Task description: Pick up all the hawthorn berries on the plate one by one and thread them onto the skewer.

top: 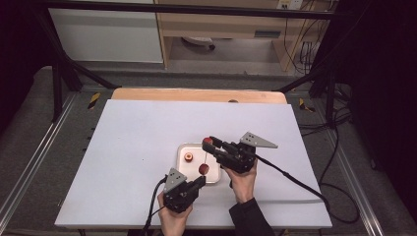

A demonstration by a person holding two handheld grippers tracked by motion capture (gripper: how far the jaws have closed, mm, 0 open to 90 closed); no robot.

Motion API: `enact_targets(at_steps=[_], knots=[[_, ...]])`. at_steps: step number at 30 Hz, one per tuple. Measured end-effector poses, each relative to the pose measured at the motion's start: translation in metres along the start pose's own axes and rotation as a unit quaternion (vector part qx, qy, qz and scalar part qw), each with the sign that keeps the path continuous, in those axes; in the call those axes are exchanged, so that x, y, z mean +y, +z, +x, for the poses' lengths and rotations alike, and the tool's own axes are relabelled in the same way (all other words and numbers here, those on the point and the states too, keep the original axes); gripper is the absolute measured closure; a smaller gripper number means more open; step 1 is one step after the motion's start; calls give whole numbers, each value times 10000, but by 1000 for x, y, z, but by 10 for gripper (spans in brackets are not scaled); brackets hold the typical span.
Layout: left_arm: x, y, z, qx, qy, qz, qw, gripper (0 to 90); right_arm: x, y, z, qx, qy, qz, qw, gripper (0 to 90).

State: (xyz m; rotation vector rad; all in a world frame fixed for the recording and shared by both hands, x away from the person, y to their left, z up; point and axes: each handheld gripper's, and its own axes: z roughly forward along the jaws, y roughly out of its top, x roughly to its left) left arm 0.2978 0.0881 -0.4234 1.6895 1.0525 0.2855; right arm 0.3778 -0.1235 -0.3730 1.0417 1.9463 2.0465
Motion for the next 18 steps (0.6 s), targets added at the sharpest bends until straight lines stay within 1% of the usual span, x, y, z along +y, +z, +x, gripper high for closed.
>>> enact_targets(at_steps=[1,2,6,7,8,10,11,15,18], knots=[[0,0,1,16,5,27,10000,889,-1,-1,0,22,51,1,10000,601],[-1,1,2,-3,-35,64,10000,889,-1,-1,0,9,28,18,10000,601],[-2,3,2,1,-33,66,10000,888,-2,-2,1,41,53,13,10000,602],[-2,4,2,18,-14,79,10000,887,-3,-3,2,-14,76,77,9999,602],[-3,4,2,54,7,76,10000,887,-3,-3,2,-14,76,77,9999,602],[-5,5,2,45,-31,45,10000,886,-3,-5,2,-33,68,130,9999,603],[-5,5,2,64,-13,57,10000,886,-4,-6,2,-39,64,135,9999,603],[-6,6,1,31,7,95,9999,886,-6,-8,1,-33,-5,151,9999,603],[-7,5,0,24,32,85,10000,886,-6,-10,2,18,-66,159,9998,604]])
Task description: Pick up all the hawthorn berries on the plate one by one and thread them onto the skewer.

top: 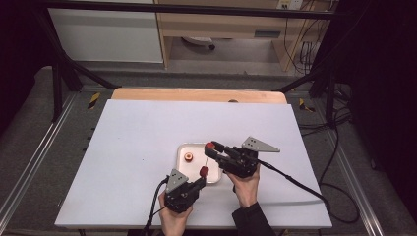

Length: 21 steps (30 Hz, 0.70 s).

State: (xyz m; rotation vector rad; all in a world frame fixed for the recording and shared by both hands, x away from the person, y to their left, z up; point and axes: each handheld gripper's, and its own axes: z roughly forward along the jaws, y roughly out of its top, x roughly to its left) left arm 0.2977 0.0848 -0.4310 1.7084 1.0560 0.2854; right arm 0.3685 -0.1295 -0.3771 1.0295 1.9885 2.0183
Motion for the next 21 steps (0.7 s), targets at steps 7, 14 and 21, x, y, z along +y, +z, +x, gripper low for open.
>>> enact_targets(at_steps=[7,14,21], knots=[[-2,0,-4,27,107,-85,9999,888,-3,-2,2,-21,-119,124,9999,605],[-1,0,-3,23,153,-74,9999,888,-6,-3,4,37,-57,196,9998,606],[-2,3,-6,21,256,1,9997,893,-8,-3,6,40,-40,274,9996,608]])
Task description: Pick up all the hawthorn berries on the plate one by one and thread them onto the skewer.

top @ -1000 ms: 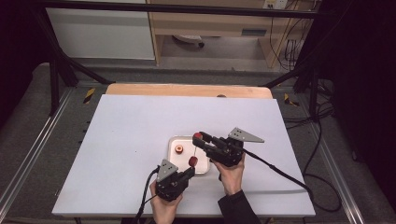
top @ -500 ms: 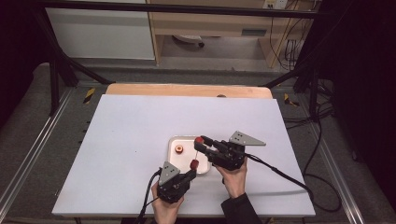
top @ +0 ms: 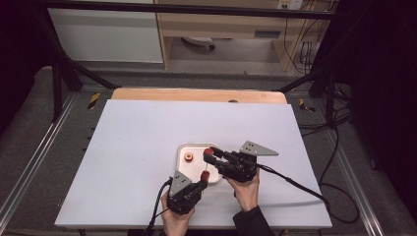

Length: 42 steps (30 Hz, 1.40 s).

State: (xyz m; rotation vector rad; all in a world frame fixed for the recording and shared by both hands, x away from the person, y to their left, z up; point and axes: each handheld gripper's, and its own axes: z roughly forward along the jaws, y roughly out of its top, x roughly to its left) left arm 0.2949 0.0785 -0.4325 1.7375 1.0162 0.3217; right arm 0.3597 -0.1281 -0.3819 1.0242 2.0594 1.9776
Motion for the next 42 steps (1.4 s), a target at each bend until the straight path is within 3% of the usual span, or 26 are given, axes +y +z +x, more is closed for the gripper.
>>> enact_targets(at_steps=[6,20,24,27,28,29,30,31,33,35,36,38,42], knots=[[0,-1,-2,-7,157,6,9999,894,0,-2,2,36,29,82,10000,610],[-2,0,0,-41,139,17,9999,894,-6,-6,5,24,38,82,10000,612],[-1,-1,-2,-7,227,27,9997,895,-6,-8,7,59,49,46,10000,613],[-3,0,-2,-6,234,-16,9997,895,-8,-7,6,8,55,152,9999,613],[3,-6,-2,-38,171,-320,9993,895,-15,0,6,66,80,572,9983,612],[10,-7,-1,-26,155,-122,9998,895,-15,0,6,66,80,572,9983,612],[10,-5,-1,103,294,-112,9995,895,-23,0,5,137,257,198,9994,611],[11,-5,3,8,145,-75,9999,895,-21,0,4,70,278,234,9993,610],[10,-7,4,9,181,-95,9998,894,-19,3,7,48,118,304,9995,607],[9,-6,6,-2,171,-45,9998,894,-21,7,8,37,176,306,9994,601],[9,-6,8,-31,176,-62,9998,893,-21,8,7,42,153,304,9994,590],[7,-6,12,-62,163,4,9998,892,-19,8,7,172,181,239,9994,422],[6,-9,19,-63,204,39,9998,891,-7,-1,4,-46,-55,171,9998,308]])
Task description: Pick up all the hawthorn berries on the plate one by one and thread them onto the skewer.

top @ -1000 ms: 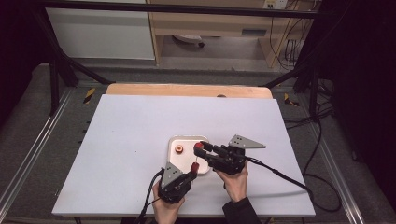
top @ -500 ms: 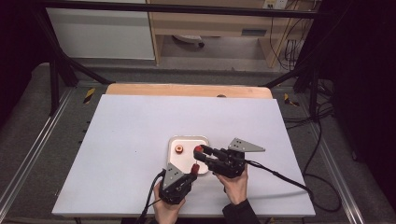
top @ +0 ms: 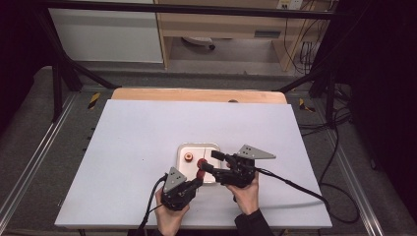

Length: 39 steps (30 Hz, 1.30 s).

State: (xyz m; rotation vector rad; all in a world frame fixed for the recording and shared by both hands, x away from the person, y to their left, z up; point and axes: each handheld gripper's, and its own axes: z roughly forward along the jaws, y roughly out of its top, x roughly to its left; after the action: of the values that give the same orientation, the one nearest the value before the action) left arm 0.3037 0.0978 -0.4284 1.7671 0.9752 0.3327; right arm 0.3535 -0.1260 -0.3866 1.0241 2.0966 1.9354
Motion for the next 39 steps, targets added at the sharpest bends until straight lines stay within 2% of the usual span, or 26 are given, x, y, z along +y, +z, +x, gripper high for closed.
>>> enact_targets(at_steps=[4,7,9,12,14,18,24,27,29,33,34,39], knots=[[-1,-6,7,87,112,9,9999,889,6,-2,-8,-314,-218,238,9990,195],[-4,-10,13,154,155,66,9997,889,7,1,-16,-467,-371,613,9963,137],[-6,-12,17,176,164,96,9997,888,8,2,-21,-586,-465,890,9932,107],[-8,-16,22,230,260,141,9993,887,8,4,-27,-686,-662,1307,9868,81],[-10,-19,27,259,231,184,9992,887,7,5,-29,-714,-720,1533,9830,71],[-12,-25,34,320,255,203,9990,886,7,5,-32,-814,-898,1840,9754,56],[-13,-37,48,327,270,97,9991,885,10,7,-34,-892,-1023,2155,9670,49],[-14,-43,54,340,234,114,9991,885,13,12,-33,-883,-1039,2238,9650,47],[-14,-46,56,435,180,167,9988,885,14,17,-32,-886,-1062,2307,9631,47],[-15,-48,60,435,154,229,9987,885,16,29,-30,-902,-1028,2487,9589,46],[-15,-48,61,437,160,231,9987,885,17,32,-30,-926,-1071,2533,9570,47],[-17,-51,64,424,99,249,9987,885,21,47,-28,-966,-1113,2679,9521,51]])
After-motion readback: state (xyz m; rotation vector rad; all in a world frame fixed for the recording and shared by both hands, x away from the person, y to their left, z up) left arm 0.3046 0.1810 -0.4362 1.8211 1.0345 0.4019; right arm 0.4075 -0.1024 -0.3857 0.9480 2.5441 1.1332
